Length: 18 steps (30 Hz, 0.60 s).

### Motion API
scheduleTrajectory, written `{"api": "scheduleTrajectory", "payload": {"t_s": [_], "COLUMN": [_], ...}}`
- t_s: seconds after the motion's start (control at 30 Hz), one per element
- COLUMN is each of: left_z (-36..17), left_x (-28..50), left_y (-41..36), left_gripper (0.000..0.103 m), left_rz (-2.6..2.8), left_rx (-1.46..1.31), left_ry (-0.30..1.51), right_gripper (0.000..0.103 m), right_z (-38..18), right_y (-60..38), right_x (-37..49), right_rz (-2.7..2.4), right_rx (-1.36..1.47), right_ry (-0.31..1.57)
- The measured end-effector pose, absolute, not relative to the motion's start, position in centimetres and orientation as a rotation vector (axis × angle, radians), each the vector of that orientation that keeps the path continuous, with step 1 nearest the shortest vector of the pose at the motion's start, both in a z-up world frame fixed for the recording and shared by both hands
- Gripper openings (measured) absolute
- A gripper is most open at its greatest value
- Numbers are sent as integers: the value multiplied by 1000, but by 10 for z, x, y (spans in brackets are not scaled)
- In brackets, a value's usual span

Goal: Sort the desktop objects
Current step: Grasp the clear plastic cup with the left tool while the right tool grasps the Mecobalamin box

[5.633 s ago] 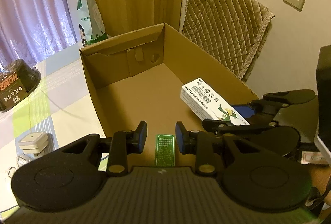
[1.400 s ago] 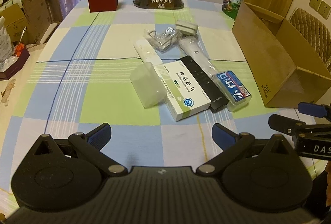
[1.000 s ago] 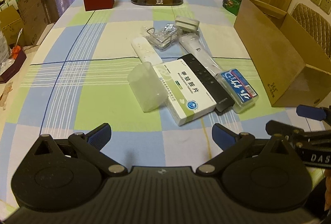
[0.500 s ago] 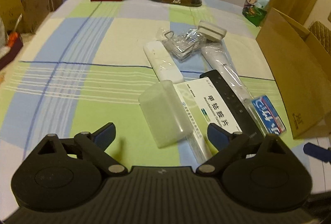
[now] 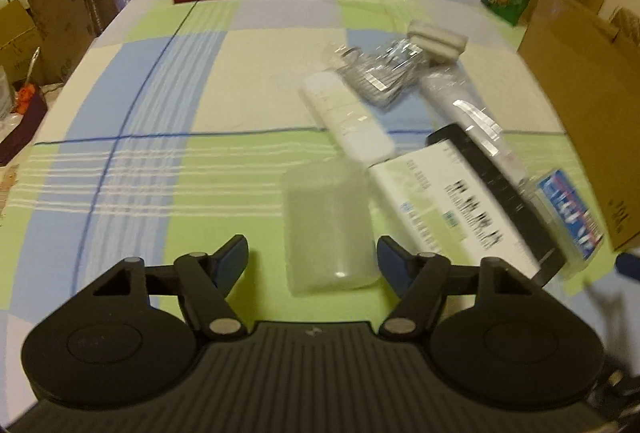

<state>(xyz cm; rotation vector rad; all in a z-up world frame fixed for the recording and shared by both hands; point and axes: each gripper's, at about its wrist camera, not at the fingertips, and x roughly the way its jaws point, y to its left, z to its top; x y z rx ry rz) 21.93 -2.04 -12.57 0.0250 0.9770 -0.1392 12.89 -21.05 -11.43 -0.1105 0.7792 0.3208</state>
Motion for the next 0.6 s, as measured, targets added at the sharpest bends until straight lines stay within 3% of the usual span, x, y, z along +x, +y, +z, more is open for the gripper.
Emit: {"api": "scheduleTrajectory", "payload": {"t_s": [0.2,0.37,0.6], "left_z": [-133,-134,-131], "left_x": [222,231,231], "left_y": [-8,-13,-3], "left_gripper": [63,51,49], "left_rz": [-148,-210,-250], "left_rx": [30,61,59], "left_ry": [992,972,972], "right_gripper": [92,92,91], "right_z": [-116,-119,-123], "right_y": [-192,-180,-170], "right_x": [135,142,148], "right_rz": [360,377,398], "right_rx": [-147,-181,-196], "right_ry": [768,762,763]}}
